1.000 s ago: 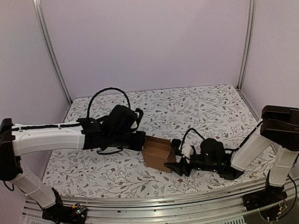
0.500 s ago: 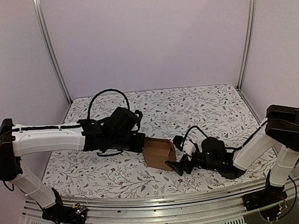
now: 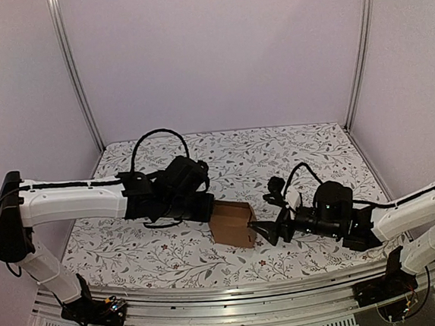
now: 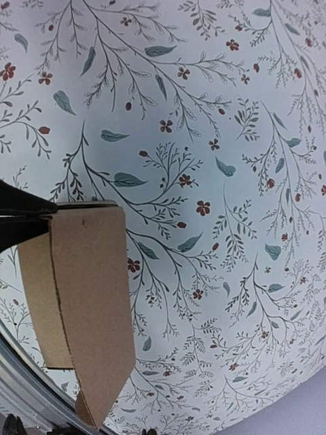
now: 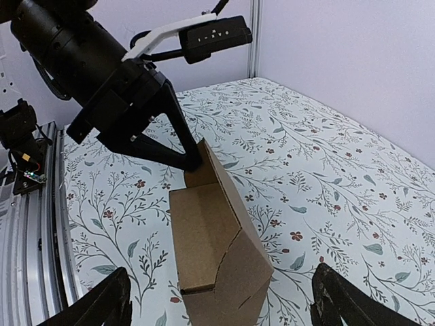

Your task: Fold the paper box

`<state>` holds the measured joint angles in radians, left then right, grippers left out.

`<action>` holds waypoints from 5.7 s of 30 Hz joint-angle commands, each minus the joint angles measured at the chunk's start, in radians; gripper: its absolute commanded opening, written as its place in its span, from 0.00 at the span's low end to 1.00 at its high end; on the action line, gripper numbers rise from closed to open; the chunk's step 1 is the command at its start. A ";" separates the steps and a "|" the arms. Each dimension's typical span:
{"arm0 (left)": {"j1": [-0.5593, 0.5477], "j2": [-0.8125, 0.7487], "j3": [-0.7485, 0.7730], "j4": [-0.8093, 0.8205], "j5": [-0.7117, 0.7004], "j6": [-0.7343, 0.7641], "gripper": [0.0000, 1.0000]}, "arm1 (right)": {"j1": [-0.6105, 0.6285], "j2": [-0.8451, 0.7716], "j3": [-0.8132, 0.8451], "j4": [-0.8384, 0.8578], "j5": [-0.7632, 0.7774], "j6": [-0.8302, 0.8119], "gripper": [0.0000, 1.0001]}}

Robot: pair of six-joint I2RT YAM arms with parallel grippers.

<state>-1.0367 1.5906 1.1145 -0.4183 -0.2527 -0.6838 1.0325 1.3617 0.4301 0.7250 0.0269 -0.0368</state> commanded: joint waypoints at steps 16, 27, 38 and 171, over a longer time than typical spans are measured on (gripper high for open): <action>-0.078 0.098 0.077 -0.137 -0.166 -0.183 0.00 | -0.059 -0.278 0.205 -0.774 0.067 0.253 0.99; -0.115 0.146 0.122 -0.149 -0.191 -0.251 0.00 | -0.058 -0.190 0.287 -0.834 0.120 0.313 0.86; -0.138 0.152 0.130 -0.152 -0.192 -0.267 0.00 | -0.031 -0.067 0.376 -0.854 0.138 0.306 0.65; -0.282 0.282 0.126 -0.059 -0.369 -0.220 0.00 | 0.104 -0.124 0.366 -0.907 0.189 0.519 0.45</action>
<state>-1.2976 1.8183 1.2572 -0.4751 -0.6739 -0.9146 1.1267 1.3254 0.7895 -0.1761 0.2268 0.5610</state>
